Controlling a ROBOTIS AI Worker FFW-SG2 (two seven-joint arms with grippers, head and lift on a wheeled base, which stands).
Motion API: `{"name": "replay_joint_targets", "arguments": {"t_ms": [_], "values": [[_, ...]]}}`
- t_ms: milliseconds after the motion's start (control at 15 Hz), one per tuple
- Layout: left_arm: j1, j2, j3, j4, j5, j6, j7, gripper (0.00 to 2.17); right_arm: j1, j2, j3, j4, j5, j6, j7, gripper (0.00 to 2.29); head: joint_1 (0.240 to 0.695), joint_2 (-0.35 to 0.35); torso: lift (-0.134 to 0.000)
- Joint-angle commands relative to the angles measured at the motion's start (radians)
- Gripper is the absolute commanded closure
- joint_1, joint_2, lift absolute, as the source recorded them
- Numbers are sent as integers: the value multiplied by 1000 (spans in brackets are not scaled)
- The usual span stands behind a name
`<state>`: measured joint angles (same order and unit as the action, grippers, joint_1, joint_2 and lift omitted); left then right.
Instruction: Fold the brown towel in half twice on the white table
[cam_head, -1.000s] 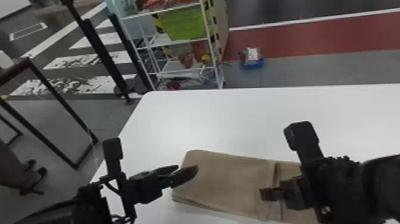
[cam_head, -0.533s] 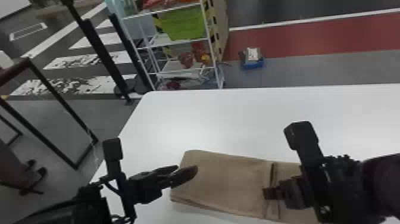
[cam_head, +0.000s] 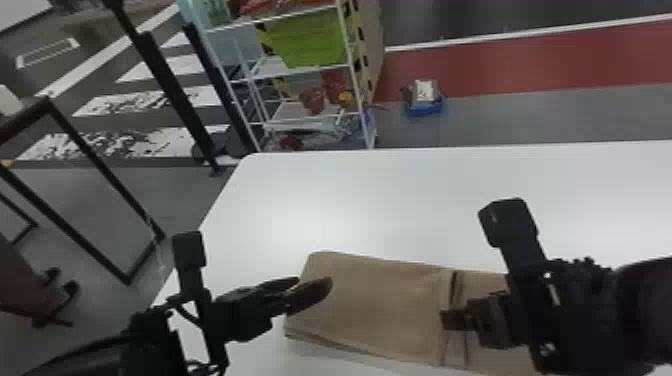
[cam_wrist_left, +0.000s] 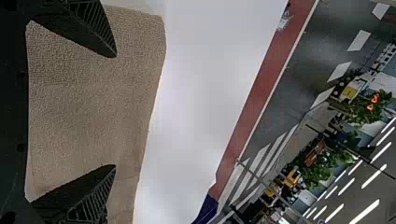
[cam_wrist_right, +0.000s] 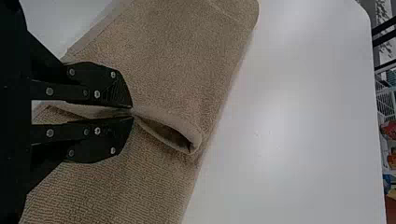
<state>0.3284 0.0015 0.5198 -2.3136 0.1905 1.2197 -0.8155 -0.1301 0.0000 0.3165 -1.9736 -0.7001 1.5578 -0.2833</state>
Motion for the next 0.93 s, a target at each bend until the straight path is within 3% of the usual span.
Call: {"name": "replay_joint_targets", "arguments": {"t_ms": [0,333,867], "values": [[3,-4,0,-3,0,1,1,36,10,1,-4,-40,-4,14,6,998,695,350,-124],[9,-4,0,-30,3,25,1,36,10,1,-40,-102,-2,14,10,994,695,350,-124],[15,-4,0,-33,3,25,4,36,-25,1,-45,45,4,14,21,886,695,350,-124]]}}
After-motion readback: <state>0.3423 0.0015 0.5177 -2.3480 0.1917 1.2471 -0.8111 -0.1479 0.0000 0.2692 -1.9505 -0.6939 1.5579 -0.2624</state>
